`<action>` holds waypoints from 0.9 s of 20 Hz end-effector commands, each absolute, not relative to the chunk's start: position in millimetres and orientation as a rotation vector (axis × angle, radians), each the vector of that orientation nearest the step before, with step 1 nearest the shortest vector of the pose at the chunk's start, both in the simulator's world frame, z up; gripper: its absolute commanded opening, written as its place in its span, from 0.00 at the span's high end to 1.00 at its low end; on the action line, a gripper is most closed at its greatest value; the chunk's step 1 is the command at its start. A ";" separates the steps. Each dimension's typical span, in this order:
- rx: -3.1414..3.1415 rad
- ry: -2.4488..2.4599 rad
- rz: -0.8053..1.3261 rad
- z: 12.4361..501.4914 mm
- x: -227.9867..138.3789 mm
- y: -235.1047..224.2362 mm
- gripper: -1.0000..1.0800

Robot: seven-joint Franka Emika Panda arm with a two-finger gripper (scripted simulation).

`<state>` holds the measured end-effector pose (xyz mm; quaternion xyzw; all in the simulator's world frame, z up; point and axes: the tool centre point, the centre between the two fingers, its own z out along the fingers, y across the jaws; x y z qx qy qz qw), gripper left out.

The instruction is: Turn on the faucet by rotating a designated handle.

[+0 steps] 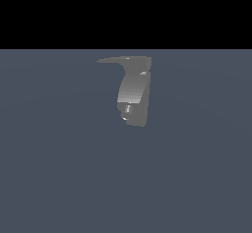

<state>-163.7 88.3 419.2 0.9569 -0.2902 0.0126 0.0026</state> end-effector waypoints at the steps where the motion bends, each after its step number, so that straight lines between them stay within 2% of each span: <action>1: 2.977 -0.991 0.038 412.1 -152.2 96.0 1.00; 18: 2.767 -1.494 0.025 366.0 -67.2 127.8 1.00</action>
